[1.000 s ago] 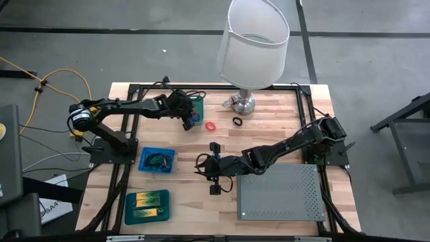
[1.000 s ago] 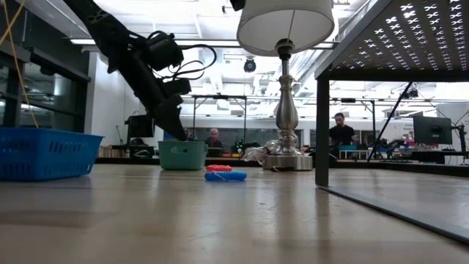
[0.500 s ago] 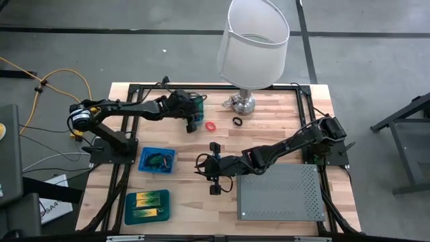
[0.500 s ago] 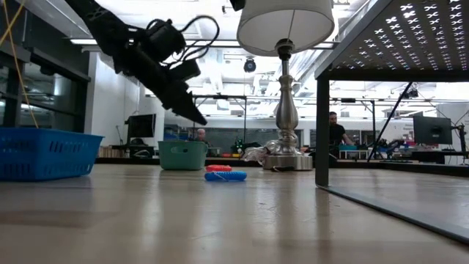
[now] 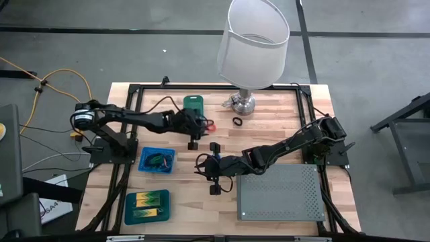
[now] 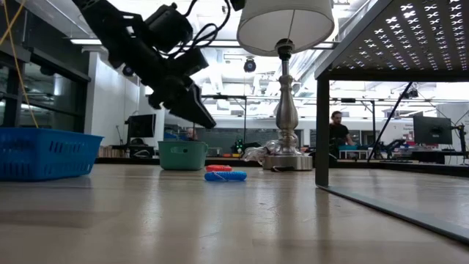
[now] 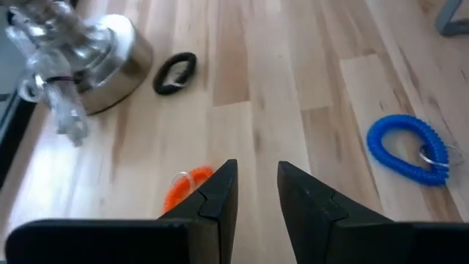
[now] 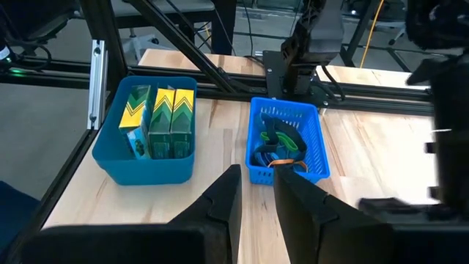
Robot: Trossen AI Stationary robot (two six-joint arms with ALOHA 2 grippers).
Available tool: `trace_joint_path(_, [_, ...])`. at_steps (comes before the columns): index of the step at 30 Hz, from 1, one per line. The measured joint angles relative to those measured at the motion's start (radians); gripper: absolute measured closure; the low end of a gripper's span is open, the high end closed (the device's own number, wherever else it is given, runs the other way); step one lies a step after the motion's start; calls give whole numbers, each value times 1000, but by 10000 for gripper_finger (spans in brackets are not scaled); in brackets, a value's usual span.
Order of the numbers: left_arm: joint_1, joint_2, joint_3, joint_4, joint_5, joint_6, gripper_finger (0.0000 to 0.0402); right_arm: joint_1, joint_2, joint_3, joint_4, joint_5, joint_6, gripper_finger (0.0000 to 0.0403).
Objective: Pick & Place Office Desk Supplies
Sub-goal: Put the orange spring rubberband into the green bin
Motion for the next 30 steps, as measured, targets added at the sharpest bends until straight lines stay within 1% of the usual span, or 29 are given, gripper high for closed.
trace_joint_path(2, [-24, 18, 0, 5, -34, -8, 309, 0, 0, 0, 0, 0, 0, 334])
trace_joint_path(6, [-45, 50, 0, 15, -40, -25, 309, 0, 0, 0, 4, 0, 0, 334])
trace_joint_path(10, [-43, 63, 1, 23, -41, -29, 309, 0, 0, 0, 8, 0, 0, 334])
trace_joint_path(13, [-43, 63, 0, 18, -6, -24, 309, 0, 0, 0, 9, 0, 0, 334])
trace_joint_path(17, [-35, 63, 0, 18, 0, -65, 309, 0, 0, 0, 15, 0, 0, 334])
trace_joint_path(20, [-8, 63, 0, 4, -5, -89, 309, 0, 0, 0, 16, 0, 0, 334])
trace_joint_path(22, [13, 63, 5, -31, 0, -92, 309, 0, 0, 0, 16, 0, 0, 334])
trace_joint_path(24, [33, 63, 35, -110, 16, -94, 309, 0, 0, 0, 16, 0, 0, 334])
trace_joint_path(27, [57, 77, 110, -222, 23, -89, 309, 0, 0, 0, 16, 0, 0, 334])
trace_joint_path(30, [61, 110, 190, -312, 22, -50, 309, 0, 0, 0, 16, 0, 0, 334])
